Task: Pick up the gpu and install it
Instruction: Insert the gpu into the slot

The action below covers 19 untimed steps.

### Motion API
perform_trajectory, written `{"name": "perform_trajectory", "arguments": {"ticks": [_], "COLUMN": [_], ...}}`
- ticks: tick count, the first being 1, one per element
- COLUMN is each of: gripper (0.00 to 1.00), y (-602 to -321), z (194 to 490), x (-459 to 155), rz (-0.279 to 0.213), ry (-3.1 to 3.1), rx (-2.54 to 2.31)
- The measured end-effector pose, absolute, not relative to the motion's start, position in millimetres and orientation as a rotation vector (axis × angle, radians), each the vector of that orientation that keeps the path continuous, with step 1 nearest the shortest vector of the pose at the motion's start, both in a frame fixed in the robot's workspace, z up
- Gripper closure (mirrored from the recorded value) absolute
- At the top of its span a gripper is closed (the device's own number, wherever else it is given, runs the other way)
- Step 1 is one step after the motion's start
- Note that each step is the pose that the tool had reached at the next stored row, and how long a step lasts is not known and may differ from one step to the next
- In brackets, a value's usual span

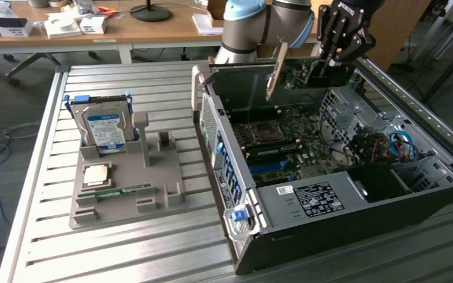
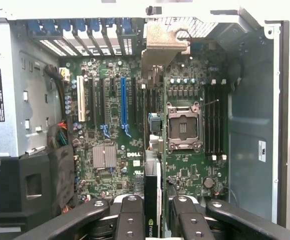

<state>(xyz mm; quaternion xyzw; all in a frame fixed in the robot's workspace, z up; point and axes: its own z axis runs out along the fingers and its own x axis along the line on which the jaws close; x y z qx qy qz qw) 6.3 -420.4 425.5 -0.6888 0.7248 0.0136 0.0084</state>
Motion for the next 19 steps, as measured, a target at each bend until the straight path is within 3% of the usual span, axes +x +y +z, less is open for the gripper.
{"name": "perform_trajectory", "arguments": {"ticks": [19], "gripper": [0.73], "y": [-420.4], "z": [425.4], "x": [-3.0], "rz": [0.043], "ry": [2.265], "rx": [-2.152]}}
